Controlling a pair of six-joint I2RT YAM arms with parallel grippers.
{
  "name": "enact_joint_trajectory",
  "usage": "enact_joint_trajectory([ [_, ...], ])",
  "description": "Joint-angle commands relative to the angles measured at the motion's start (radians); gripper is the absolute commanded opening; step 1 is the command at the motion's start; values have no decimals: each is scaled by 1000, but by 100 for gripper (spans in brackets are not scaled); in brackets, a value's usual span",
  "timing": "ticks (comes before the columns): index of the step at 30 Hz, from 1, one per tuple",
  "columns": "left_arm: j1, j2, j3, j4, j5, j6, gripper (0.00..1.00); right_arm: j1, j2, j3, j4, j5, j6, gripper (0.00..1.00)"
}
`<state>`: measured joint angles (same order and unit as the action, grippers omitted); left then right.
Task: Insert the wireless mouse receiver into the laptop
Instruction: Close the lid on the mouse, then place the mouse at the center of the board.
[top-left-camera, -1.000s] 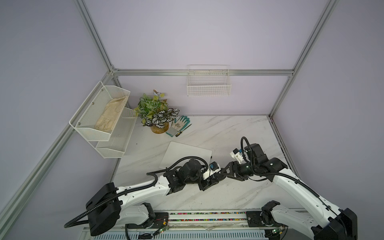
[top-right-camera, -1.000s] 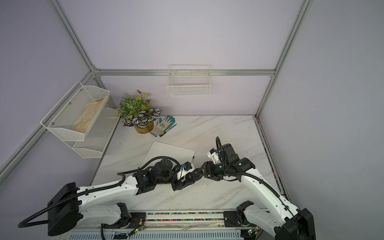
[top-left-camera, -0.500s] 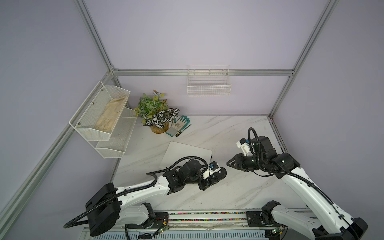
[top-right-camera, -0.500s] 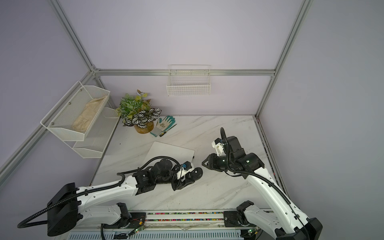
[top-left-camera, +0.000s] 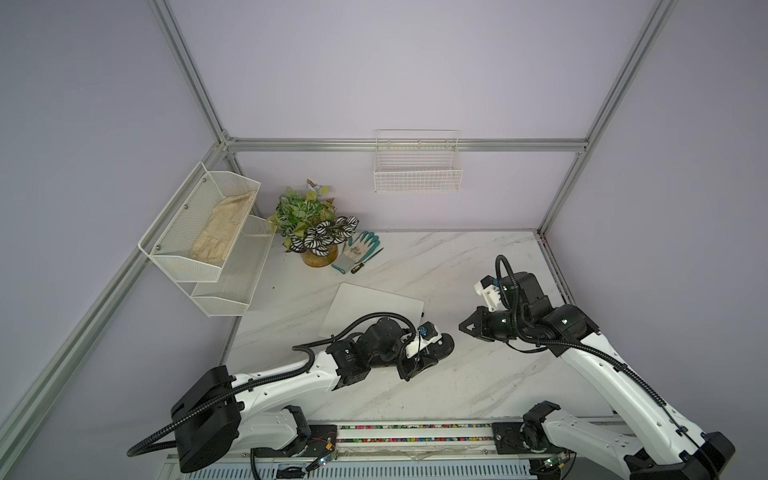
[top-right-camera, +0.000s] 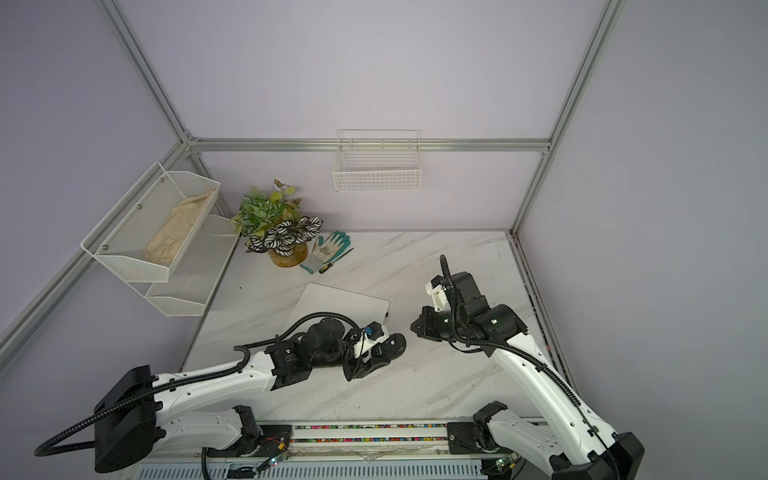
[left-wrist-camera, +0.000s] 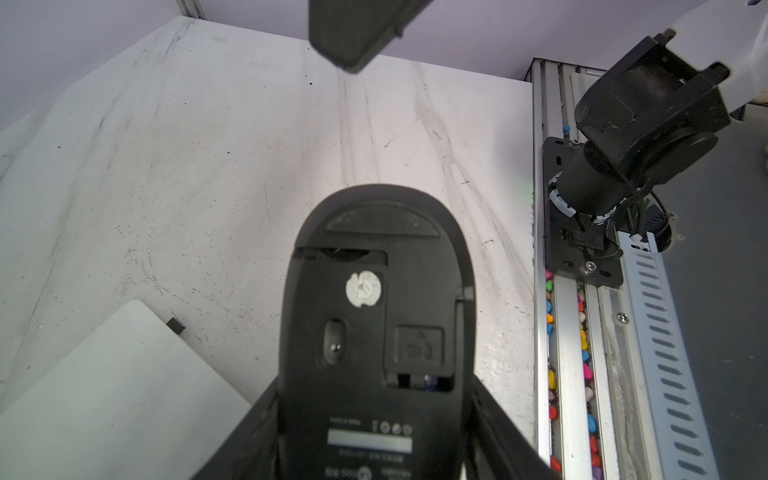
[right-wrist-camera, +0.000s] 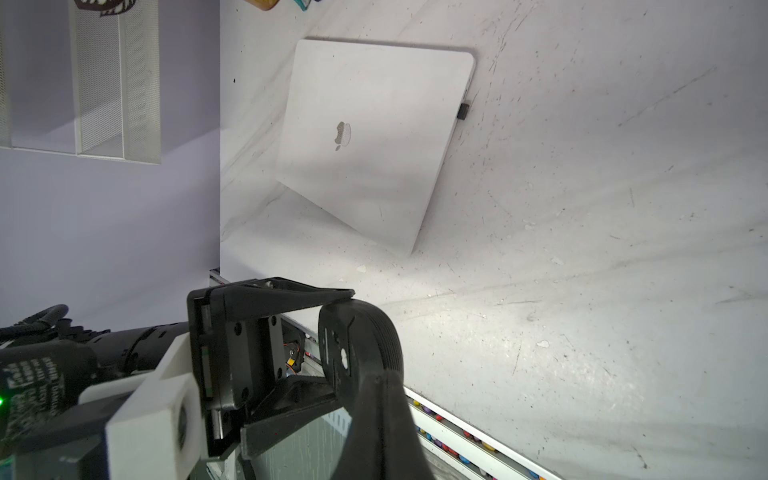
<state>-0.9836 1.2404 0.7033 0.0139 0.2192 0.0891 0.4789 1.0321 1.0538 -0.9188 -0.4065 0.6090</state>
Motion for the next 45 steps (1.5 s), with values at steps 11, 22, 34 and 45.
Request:
enact_joint_trajectory([
  [11, 5, -5, 20, 90, 0, -1, 33, 167, 52, -101, 166, 28, 123, 0],
  [22, 4, -25, -5, 92, -9, -10, 33, 171, -19, -6, 127, 132, 156, 31],
  [34, 5, -28, 4, 98, 27, -4, 33, 170, -79, -33, 66, 169, 169, 88],
  [45, 4, -4, 27, 133, 40, -17, 34, 170, -60, -195, 244, 58, 245, 84],
])
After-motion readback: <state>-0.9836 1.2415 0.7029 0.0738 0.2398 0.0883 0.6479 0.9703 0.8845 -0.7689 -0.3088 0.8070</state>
